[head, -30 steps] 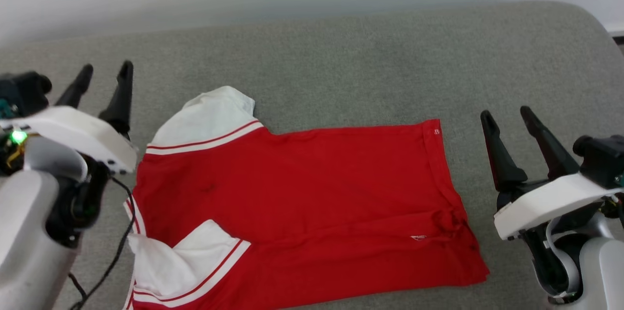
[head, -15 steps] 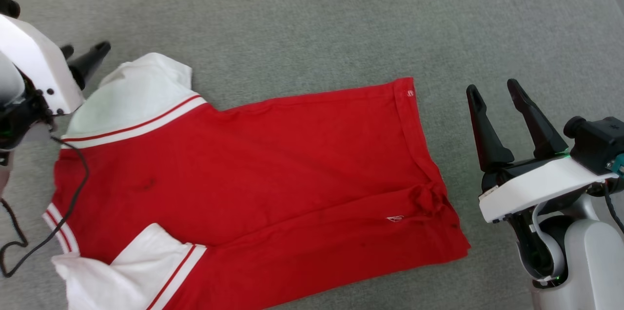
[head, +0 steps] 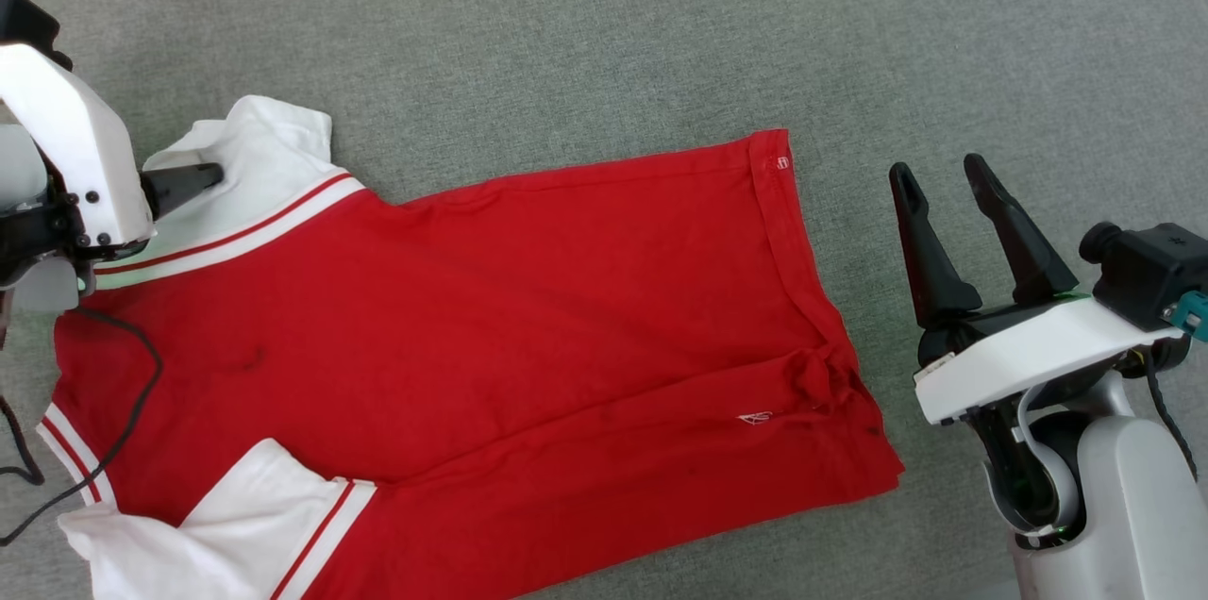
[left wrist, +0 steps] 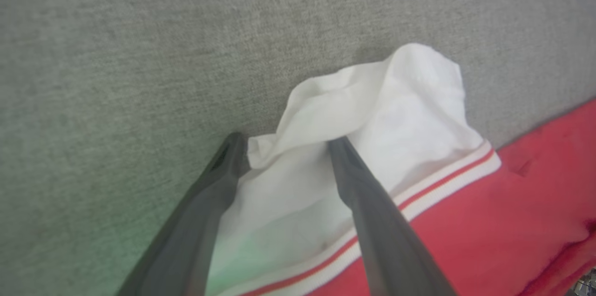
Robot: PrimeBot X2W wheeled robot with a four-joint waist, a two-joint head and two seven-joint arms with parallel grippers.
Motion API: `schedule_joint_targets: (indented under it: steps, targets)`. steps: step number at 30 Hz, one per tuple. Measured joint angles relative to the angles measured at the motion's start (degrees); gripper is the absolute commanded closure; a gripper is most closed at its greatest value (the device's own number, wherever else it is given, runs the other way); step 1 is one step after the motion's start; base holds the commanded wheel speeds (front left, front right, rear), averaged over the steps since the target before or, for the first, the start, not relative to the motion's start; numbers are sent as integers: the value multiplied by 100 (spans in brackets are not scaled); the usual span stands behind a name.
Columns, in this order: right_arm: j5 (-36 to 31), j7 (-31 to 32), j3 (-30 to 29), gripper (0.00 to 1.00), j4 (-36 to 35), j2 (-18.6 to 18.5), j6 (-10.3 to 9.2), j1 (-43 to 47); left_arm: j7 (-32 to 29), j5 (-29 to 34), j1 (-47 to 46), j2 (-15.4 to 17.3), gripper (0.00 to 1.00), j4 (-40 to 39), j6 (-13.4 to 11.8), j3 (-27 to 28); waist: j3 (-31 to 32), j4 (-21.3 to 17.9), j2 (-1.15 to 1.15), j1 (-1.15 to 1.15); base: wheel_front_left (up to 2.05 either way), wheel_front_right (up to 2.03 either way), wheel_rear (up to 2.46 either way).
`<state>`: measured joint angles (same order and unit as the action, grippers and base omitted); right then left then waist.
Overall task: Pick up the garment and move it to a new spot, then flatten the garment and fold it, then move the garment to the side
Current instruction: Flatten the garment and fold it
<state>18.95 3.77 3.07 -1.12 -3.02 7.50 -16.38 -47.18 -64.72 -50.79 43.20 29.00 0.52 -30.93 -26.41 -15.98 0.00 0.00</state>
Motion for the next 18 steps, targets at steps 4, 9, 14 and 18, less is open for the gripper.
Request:
schedule_joint_targets:
  steps: [4,9,14,18]
  targets:
    - [34,105,-25,0,89,1,0,-12,267,21,5,-125,100,246,51,1,75,22,0,0,0,0,0]
    - [292,635,-104,0,434,-45,0,-218,698,190,1,-370,100,467,163,-45,272,129,0,0,0,0,0]
    - [716,1705,-105,0,1212,-468,0,-694,1011,277,-99,-660,100,498,305,-125,464,378,0,0,0,0,0]
    - [1007,2525,129,0,1730,-719,0,-1175,1122,369,-219,-822,100,428,387,-219,556,649,0,0,0,0,0]
